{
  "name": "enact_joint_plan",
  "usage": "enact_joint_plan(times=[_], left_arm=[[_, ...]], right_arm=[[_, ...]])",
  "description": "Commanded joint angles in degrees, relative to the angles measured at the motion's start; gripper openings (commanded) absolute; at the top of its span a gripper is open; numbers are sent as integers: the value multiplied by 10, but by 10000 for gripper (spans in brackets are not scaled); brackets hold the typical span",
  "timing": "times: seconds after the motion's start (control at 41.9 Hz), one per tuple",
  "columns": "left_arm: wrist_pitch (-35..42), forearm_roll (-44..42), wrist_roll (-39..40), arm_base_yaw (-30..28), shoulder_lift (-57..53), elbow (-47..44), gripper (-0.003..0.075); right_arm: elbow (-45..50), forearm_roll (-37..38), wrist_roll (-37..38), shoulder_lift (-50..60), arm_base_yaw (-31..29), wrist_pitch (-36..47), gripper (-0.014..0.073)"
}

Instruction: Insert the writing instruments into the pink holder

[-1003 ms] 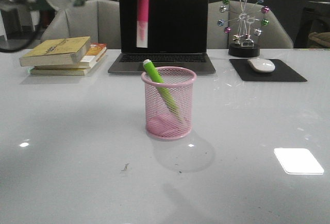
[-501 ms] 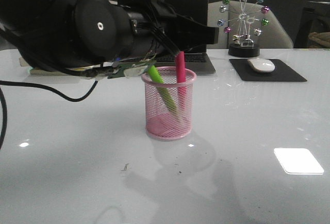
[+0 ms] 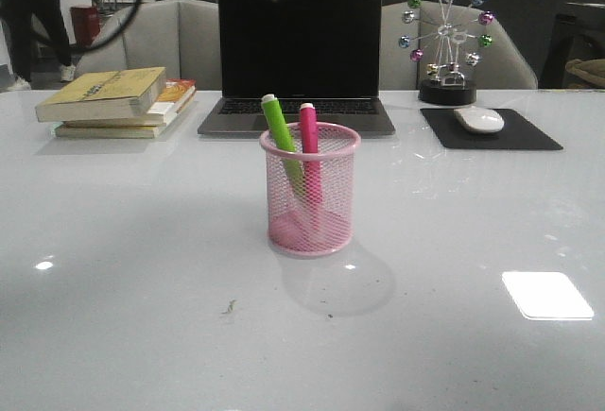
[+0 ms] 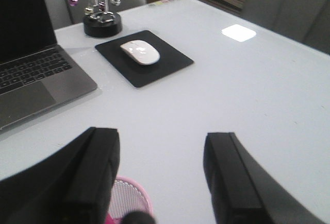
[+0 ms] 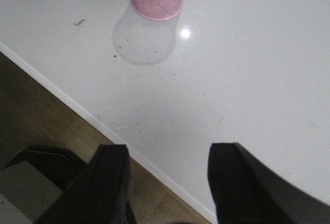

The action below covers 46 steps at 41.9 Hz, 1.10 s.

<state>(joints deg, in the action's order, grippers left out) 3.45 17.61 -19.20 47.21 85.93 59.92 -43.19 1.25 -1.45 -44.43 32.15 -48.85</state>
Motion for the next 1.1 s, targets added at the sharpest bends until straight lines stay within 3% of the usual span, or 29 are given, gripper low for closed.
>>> enact_joint_plan(times=[0.0,0.334,0.573,0.764,0.884,1.003,1.051,1.075], left_arm=[[-89,-38,-8,3,-87,19,436],[-409,-141,10,3,-259,8,436],[-451,-176,41,3,-378,-102,436],[-455,-229,158,3,-460,-188,418],[-455,-252,167,3,-491,-221,283],[-454,-266,167,3,-500,-237,88],[-454,-274,165,3,-500,-239,99],[-454,-275,165,3,-500,-240,104]], right_arm=[[-15,1,-1,4,-1,30,459],[-15,1,-1,4,-1,30,459],[-15,1,-1,4,-1,34,459],[-14,1,-1,-2,-1,35,448],[-14,1,-3,-4,-1,42,317],[-14,1,-8,-4,-1,61,94],[-14,1,-8,-4,-1,67,15],[-14,1,-8,-4,-1,71,24]])
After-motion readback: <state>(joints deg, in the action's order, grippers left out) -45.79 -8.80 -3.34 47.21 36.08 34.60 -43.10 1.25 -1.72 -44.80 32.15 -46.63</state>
